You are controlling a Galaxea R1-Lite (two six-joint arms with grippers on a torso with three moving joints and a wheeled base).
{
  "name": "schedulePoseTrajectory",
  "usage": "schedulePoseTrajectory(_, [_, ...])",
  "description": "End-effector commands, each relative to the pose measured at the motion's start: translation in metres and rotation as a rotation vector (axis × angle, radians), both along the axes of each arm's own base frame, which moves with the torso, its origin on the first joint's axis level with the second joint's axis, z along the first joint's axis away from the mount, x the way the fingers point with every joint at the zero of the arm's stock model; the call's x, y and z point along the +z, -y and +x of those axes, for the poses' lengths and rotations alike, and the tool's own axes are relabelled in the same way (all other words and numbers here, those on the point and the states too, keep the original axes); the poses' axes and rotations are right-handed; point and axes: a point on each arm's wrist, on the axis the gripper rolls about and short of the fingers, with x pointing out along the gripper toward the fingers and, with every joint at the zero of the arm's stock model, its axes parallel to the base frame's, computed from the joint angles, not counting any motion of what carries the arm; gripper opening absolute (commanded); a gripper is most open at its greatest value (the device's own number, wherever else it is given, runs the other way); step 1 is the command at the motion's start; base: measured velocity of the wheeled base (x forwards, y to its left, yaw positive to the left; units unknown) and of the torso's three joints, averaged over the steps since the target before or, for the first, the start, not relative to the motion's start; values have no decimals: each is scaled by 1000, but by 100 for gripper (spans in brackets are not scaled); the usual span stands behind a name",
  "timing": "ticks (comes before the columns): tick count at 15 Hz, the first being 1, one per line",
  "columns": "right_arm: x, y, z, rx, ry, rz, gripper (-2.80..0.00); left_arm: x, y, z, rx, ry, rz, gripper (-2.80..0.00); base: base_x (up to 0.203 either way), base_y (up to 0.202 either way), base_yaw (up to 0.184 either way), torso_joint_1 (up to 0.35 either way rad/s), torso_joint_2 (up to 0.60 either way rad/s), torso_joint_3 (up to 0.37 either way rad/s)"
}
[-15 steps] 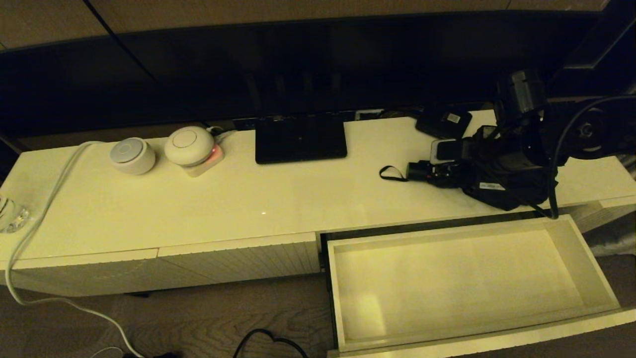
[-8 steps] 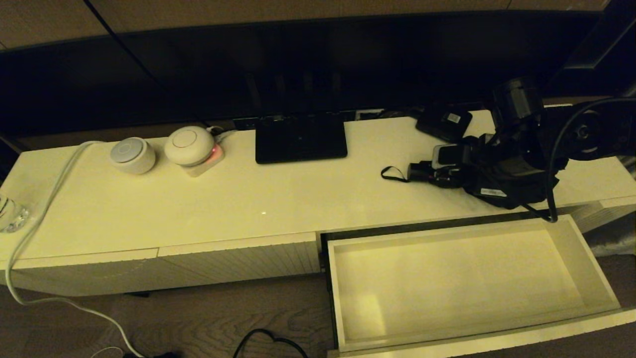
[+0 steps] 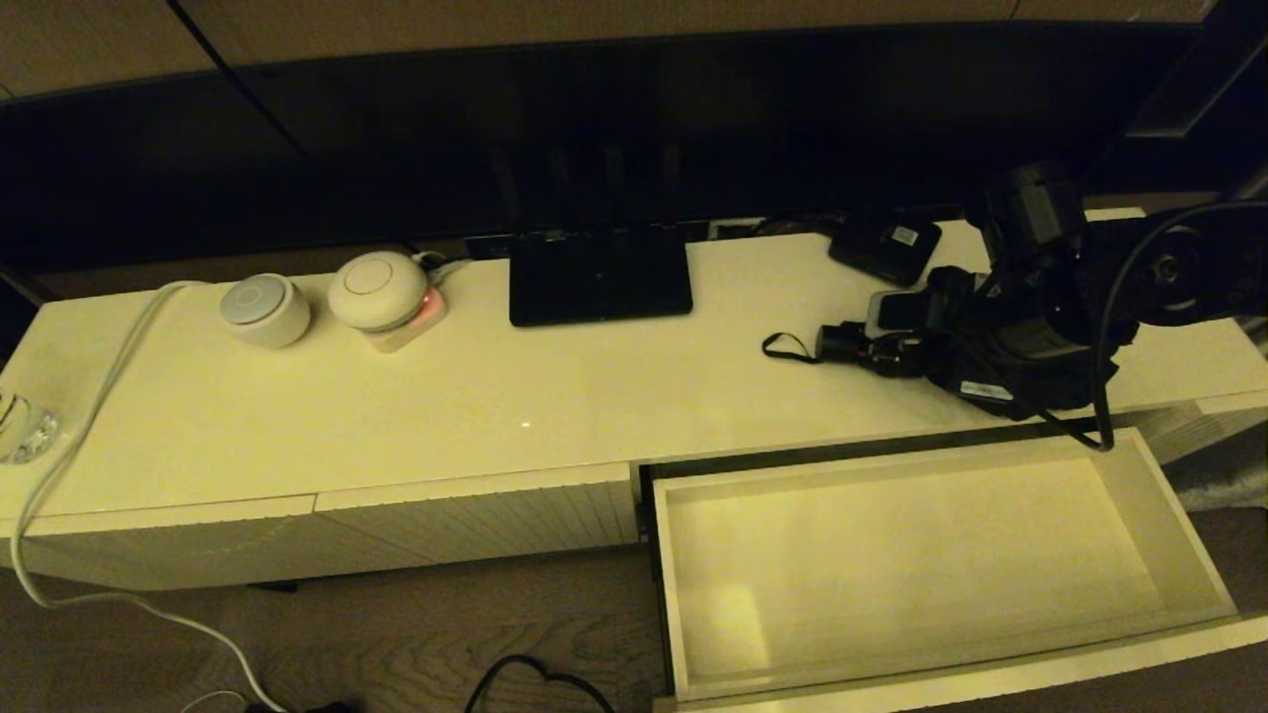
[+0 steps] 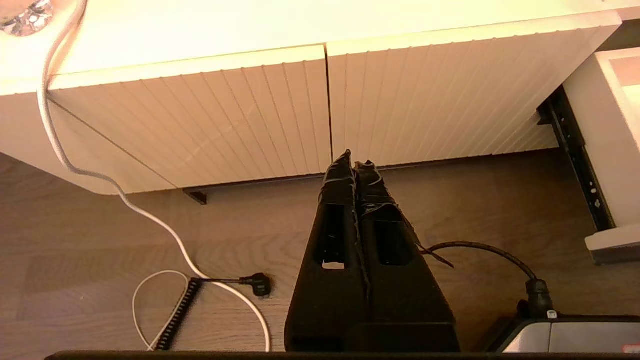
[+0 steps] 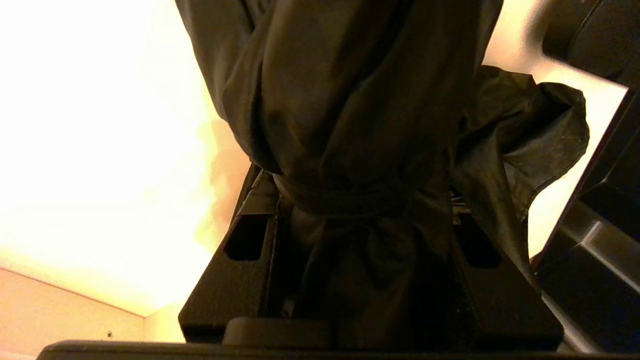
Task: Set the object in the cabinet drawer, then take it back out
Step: Put the umbrella in the drawer
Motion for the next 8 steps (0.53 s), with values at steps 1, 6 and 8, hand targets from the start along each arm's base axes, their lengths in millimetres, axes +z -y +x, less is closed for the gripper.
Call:
schedulePoseTrajectory(1, [12, 2, -9, 2, 27, 0, -280, -1, 0, 0, 1, -3, 0, -280, 0, 0, 0, 0, 0, 0])
schedulePoseTrajectory(6, [39, 10, -51, 10, 84, 6, -280, -1, 0, 0, 1, -3, 0, -280, 0, 0, 0, 0, 0, 0])
schedulePoseTrajectory(8, [51, 12, -77, 27, 115, 11, -280, -1, 0, 0, 1, -3, 0, -280, 0, 0, 0, 0, 0, 0])
